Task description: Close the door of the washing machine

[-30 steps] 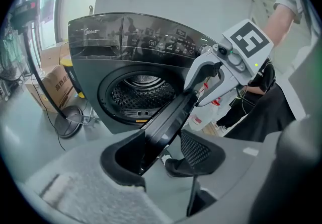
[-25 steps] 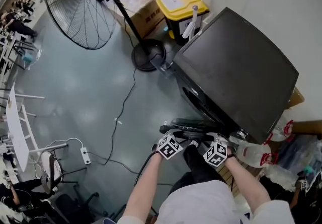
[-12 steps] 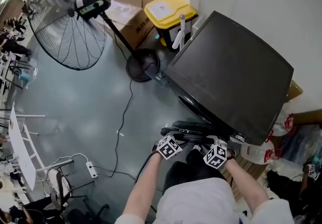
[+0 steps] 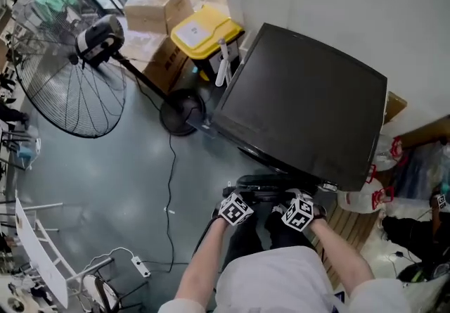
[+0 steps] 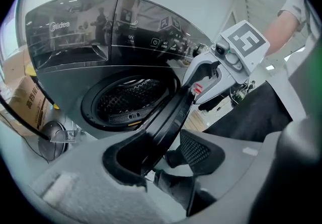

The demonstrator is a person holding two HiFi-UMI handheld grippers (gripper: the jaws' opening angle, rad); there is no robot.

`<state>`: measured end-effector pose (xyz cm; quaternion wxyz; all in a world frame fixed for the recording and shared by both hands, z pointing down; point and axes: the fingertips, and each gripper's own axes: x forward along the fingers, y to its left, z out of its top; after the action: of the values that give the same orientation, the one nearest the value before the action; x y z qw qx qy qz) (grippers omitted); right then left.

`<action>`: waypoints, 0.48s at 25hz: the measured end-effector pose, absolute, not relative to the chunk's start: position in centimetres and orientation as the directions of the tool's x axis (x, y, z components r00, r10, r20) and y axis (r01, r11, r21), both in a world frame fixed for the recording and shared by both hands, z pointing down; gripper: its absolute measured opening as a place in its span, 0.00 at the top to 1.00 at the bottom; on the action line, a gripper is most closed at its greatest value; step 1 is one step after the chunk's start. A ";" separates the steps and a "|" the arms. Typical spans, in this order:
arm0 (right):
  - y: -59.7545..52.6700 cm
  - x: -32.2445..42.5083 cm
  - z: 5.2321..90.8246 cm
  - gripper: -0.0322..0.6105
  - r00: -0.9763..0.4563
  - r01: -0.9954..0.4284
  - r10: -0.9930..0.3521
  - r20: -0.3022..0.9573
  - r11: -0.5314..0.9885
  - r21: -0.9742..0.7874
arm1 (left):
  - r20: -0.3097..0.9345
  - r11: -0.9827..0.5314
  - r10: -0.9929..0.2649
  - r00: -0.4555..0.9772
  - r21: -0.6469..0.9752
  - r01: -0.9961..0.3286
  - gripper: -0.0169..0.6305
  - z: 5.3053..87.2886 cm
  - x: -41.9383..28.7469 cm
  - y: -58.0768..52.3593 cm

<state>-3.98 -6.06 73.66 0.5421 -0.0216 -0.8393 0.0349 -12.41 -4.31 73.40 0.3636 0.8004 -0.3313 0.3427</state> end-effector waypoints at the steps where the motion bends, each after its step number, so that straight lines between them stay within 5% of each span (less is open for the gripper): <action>1: -6.2 -4.0 73.7 0.70 -0.401 -0.024 0.059 0.914 0.997 -0.075 | 0.790 -0.521 -0.273 0.549 0.358 -0.775 0.65 73.4 -12.4 -4.4; 12: -7.9 -4.6 73.6 0.66 -0.321 -0.316 -0.162 0.933 0.947 0.056 | 0.780 -0.530 -0.374 0.503 0.265 -0.806 0.64 73.7 -13.4 -6.1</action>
<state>-4.58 -7.91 73.62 0.5639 0.1476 -0.8097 0.0684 -13.40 -6.09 73.71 0.3184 0.8062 -0.3657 0.3391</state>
